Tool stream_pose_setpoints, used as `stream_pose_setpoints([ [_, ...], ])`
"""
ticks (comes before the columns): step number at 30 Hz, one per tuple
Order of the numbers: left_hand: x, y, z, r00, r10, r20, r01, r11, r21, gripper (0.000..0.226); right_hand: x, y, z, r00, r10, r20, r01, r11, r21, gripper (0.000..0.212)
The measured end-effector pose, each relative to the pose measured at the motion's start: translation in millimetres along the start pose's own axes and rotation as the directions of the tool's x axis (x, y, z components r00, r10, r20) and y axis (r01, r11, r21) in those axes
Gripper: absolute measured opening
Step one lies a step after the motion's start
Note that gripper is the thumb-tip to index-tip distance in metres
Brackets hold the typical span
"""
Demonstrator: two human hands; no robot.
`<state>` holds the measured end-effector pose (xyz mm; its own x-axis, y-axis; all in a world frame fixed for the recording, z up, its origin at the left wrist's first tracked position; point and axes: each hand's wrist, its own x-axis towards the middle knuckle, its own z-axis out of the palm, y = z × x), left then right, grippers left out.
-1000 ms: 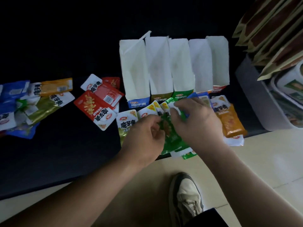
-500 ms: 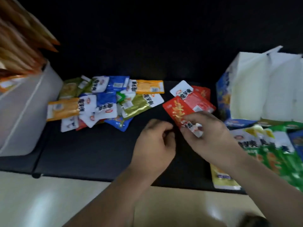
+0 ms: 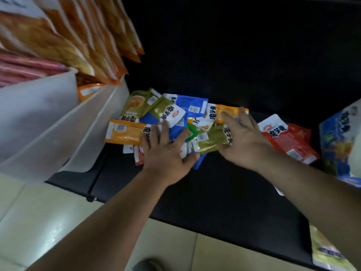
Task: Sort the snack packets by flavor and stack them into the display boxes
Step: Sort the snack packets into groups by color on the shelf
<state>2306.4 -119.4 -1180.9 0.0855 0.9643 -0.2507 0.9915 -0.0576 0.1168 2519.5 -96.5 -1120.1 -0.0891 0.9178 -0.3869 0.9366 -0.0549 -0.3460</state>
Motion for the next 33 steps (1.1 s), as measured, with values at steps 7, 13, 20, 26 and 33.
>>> stream_pose_setpoints([
  [7, -61.9, -33.6, 30.7, 0.973, 0.107, -0.206, -0.125, 0.989, -0.076, 0.072, 12.5, -17.5, 27.1, 0.980, -0.053, 0.190, 0.055, 0.998, -0.006, 0.085],
  [13, -69.0, -41.8, 27.3, 0.931, 0.180, -0.318, -0.269, 0.927, -0.261, 0.069, -23.8, -18.7, 50.4, 0.983, -0.151, 0.103, 0.159, 0.984, -0.075, 0.074],
  [20, -60.9, -63.6, 17.3, 0.968, -0.047, -0.248, -0.021, 0.964, -0.264, 0.084, -27.8, -14.3, 41.5, 0.980, -0.192, 0.048, 0.196, 0.974, -0.111, 0.081],
  [26, -72.1, -51.9, 23.3, 0.957, -0.030, -0.289, -0.059, 0.954, -0.294, 0.067, -33.9, -9.5, 48.7, 0.986, -0.161, 0.038, 0.164, 0.980, -0.115, 0.086],
  [33, -81.6, -52.4, -2.5, 0.958, -0.050, -0.282, -0.072, 0.912, -0.404, 0.043, -50.0, 0.1, 65.4, 0.986, -0.150, -0.070, 0.147, 0.988, -0.043, 0.061],
])
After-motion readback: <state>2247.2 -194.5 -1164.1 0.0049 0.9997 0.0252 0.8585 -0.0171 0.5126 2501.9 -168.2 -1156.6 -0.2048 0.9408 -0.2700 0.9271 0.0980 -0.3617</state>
